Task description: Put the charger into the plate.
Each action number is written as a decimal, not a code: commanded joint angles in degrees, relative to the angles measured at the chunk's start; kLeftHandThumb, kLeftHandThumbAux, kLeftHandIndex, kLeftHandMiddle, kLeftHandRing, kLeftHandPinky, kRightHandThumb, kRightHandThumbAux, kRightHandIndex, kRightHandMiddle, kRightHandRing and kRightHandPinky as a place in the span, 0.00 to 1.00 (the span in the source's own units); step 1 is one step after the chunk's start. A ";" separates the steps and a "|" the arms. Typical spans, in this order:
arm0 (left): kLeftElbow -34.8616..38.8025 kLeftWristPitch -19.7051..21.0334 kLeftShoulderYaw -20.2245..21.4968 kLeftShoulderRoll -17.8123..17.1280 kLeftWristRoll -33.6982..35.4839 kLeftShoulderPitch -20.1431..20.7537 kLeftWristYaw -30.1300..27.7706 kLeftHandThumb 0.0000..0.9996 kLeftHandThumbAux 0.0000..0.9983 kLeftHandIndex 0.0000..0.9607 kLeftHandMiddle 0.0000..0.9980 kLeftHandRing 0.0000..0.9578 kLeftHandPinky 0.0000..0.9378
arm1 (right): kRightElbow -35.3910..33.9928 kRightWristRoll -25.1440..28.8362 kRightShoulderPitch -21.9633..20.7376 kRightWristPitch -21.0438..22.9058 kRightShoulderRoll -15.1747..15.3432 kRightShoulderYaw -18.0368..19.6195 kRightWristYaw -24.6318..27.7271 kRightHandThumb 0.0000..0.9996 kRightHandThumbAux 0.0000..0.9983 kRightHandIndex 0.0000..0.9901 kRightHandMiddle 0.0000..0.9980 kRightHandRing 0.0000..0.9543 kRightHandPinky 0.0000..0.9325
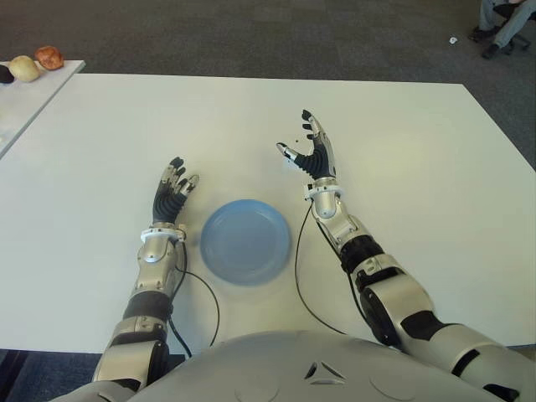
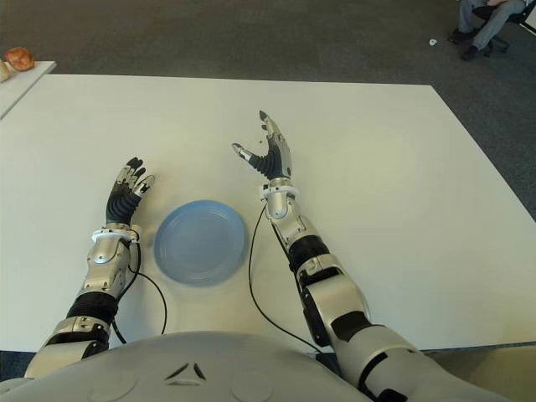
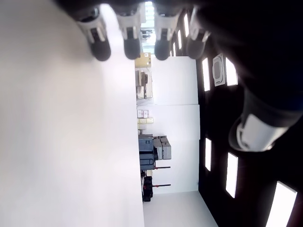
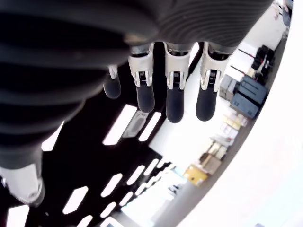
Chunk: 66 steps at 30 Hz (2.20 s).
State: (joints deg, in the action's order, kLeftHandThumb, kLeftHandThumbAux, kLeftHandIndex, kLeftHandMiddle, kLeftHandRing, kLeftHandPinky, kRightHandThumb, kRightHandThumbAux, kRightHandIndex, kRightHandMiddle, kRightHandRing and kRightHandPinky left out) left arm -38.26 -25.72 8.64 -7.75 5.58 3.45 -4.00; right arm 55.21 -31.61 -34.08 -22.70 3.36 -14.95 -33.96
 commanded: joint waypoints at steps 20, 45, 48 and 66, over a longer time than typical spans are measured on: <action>-3.17 4.76 -1.41 2.44 -0.51 -5.15 -0.20 0.00 0.57 0.00 0.07 0.05 0.05 | 18.33 -10.08 -15.60 11.22 3.65 -13.57 4.48 0.29 0.41 0.00 0.00 0.00 0.00; 2.88 7.09 -1.62 1.67 -0.09 -8.64 -1.15 0.00 0.58 0.00 0.07 0.06 0.05 | 20.24 -11.75 -16.44 6.67 5.28 -19.25 10.91 0.21 0.41 0.00 0.00 0.00 0.00; 3.78 7.35 -1.60 1.52 -0.02 -9.17 -1.37 0.00 0.58 0.00 0.08 0.06 0.05 | 20.27 -11.70 -16.41 6.47 5.30 -19.44 11.35 0.21 0.42 0.00 0.00 0.00 0.00; 8.31 9.32 -1.55 0.56 -0.13 -11.84 -2.22 0.00 0.57 0.00 0.08 0.06 0.06 | 20.97 -10.90 -15.21 6.29 5.30 -19.57 13.52 0.19 0.46 0.00 0.00 0.00 0.00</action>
State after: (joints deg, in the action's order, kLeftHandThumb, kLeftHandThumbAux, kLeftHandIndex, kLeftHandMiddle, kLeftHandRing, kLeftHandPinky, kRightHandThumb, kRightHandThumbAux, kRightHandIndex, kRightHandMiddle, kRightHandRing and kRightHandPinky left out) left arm -27.44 -22.23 7.91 -7.80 5.72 -4.07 -5.23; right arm 75.53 -42.51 -49.96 -15.86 8.65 -34.47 -21.40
